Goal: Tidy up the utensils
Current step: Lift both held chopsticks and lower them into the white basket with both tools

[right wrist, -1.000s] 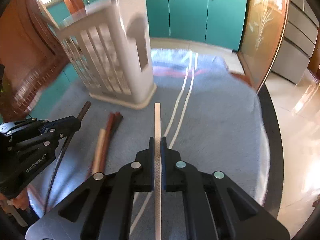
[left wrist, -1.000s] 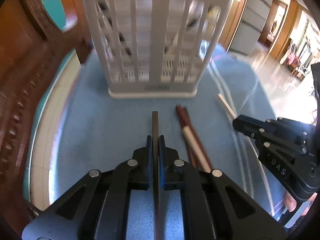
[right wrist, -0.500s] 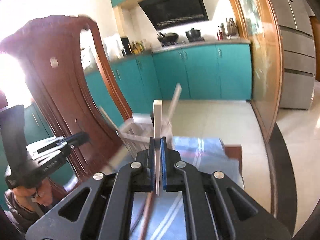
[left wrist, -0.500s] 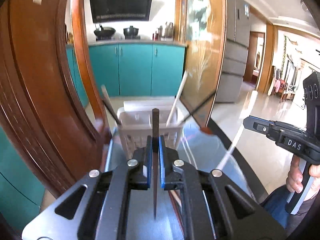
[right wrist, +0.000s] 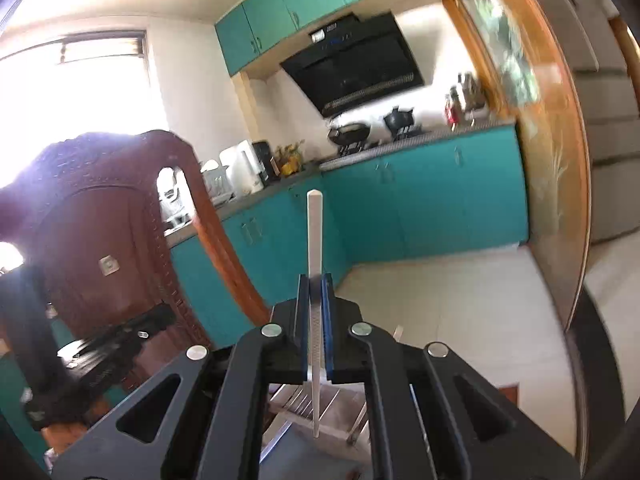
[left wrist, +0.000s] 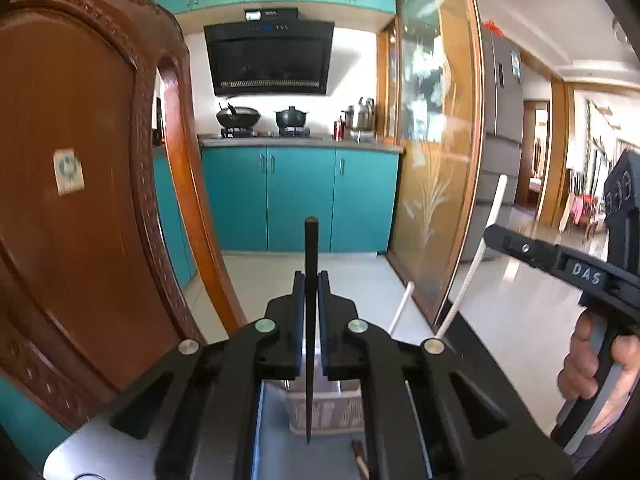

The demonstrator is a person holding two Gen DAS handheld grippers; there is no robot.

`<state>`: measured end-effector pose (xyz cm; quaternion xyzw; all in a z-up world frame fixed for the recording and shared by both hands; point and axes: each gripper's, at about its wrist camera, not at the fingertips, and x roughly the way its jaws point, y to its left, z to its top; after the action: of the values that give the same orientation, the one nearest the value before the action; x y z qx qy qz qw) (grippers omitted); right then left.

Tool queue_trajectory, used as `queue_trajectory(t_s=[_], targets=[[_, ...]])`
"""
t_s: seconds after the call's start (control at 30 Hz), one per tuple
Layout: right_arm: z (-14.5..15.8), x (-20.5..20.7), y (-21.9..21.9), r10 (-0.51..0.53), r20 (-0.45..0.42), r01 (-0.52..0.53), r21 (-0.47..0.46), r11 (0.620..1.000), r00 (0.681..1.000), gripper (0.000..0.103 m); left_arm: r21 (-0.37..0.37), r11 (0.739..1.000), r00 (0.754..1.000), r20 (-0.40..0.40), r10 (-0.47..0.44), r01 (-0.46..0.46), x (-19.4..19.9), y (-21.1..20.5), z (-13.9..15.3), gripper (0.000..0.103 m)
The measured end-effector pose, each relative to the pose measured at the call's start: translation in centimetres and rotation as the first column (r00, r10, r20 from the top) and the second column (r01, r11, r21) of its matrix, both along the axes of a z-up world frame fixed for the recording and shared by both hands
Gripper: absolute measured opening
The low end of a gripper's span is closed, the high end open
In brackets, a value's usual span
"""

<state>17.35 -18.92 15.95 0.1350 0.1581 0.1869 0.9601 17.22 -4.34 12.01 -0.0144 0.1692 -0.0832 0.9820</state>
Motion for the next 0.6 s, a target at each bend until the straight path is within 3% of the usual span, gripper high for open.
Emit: queue_trajectory(t_s=[0.1, 0.27, 0.43, 0.6], targets=[[-0.4, 0.1, 1.5, -0.094, 0.074, 0.100, -0.080, 0.992, 0.993, 0.007, -0.055, 0.998, 0.998, 0.058, 0.011, -0.007, 0.6, 0.5, 1.1, 0.007], [-2.8, 1.4, 3.3, -0.134, 0.107, 0.153, -0.190, 0.970, 0.985, 0.006, -0.140, 0.989, 0.994, 0.095, 0.052, -0.038, 2.7, 1.0, 0.4, 0.007], [-5.4, 2.8, 4.0, -0.087, 0.033, 0.092, -0.207, 0.974, 0.996, 0.006, -0.091, 0.988, 0.988, 0.077, 0.136, -0.129, 5.6, 0.1, -1.7, 0.007], [-7.4, 2.8, 5.1, -0.060, -0.025, 0.052, -0.248, 0.967, 0.998, 0.006, -0.075, 0.989, 0.990, 0.034, 0.134, -0.131, 7.0, -0.1, -3.2, 0.007]])
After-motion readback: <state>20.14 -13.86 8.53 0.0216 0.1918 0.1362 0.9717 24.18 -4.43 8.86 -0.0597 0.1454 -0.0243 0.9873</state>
